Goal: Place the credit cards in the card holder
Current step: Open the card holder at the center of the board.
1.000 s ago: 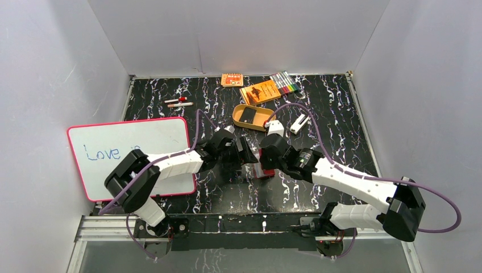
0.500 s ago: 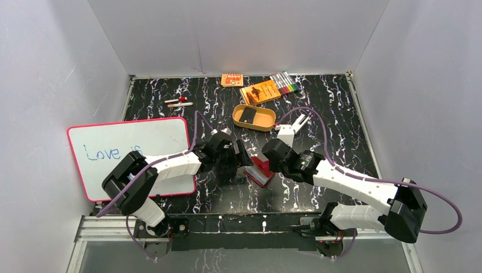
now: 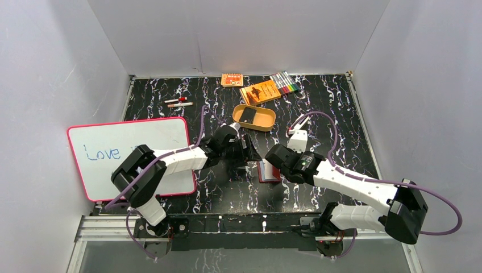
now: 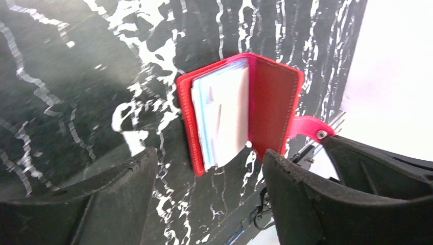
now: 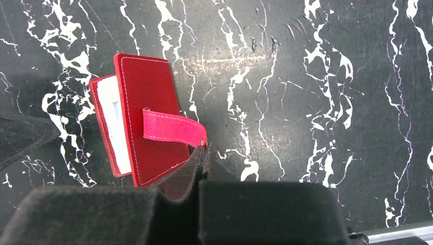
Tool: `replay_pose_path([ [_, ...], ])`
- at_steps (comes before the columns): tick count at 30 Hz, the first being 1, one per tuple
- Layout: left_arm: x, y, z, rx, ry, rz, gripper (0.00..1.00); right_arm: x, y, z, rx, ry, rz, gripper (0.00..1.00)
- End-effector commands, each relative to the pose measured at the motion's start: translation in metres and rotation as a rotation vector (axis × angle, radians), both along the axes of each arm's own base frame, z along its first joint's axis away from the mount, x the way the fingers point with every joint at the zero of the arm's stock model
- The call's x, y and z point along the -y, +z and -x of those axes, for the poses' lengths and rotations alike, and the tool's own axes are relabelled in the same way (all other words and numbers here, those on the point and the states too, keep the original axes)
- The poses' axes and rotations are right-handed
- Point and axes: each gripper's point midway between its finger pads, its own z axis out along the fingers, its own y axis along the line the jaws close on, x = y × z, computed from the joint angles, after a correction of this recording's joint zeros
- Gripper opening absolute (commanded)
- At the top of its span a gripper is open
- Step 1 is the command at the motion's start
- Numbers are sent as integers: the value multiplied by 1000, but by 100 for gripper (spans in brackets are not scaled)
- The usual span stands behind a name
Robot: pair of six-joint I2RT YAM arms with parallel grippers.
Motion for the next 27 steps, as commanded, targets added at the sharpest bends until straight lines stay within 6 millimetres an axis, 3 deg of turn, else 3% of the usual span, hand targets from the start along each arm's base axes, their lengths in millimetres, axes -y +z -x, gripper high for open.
replay_pose_path([
  [1,27,17,-4,13,-80,90,67,14,-1,1,22,-73,7,0],
  [7,50,11,3,6,-155,97,40,20,-4,5,11,-81,16,0],
  [11,72,15,7,27,-217,106,30,20,-10,10,-9,-79,9,0],
  [15,81,1,10,14,-243,92,24,20,-12,13,-26,-74,0,0],
  [16,81,-5,10,6,-244,84,23,19,-11,13,-28,-65,-5,2],
  [19,80,-25,11,-16,-243,50,19,13,1,14,-34,-36,-29,29],
  [22,75,-42,12,-36,-233,17,16,5,25,14,-19,12,-73,48],
  [24,73,-49,12,-45,-228,5,15,-4,44,12,1,67,-121,51],
  [27,71,-53,12,-48,-221,-6,15,-43,74,12,45,263,-268,52],
])
